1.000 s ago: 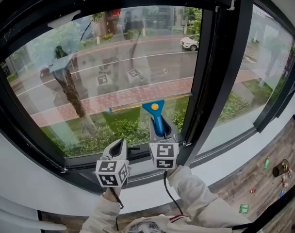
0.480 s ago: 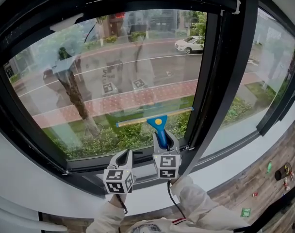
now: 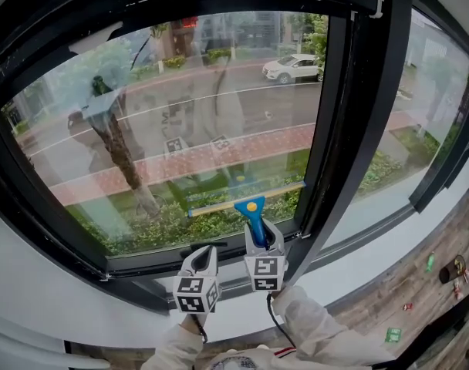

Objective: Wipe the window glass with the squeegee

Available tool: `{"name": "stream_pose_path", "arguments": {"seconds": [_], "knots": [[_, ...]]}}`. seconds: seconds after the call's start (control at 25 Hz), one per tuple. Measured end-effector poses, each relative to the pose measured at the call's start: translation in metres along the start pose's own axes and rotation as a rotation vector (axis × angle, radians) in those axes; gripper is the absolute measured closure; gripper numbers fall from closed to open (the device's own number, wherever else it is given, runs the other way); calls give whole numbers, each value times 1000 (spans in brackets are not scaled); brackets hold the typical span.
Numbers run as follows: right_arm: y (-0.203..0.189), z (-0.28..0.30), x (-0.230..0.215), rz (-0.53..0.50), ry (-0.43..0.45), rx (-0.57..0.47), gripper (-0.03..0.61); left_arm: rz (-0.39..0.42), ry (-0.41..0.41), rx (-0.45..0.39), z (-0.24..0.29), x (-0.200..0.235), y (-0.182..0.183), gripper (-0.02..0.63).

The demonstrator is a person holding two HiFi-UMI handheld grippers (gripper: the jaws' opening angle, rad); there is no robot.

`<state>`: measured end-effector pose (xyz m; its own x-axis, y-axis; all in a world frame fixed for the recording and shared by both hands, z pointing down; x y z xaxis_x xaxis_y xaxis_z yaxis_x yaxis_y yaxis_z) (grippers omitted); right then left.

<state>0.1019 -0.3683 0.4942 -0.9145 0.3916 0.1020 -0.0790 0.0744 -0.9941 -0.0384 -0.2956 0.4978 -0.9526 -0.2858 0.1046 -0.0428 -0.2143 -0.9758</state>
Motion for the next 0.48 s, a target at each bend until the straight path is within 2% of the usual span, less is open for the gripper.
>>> {"name": "stream_pose_path", "arguments": {"seconds": [0.48], "knots": [[-40,-4,5,18,11,57,433,-1,-25,59,4,-10,-24,614]]}}
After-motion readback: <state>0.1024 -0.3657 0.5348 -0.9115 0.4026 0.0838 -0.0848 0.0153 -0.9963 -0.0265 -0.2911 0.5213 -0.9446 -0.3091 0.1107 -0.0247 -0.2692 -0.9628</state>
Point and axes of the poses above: the fingertips, and each gripper's own axes: z forward along the fingers, x to its left, y out of its top, the point moved 4 cm from there along -z, backward along the fingers, and after that the axes turned 4 degrees about -x, right-handed, at the moved point
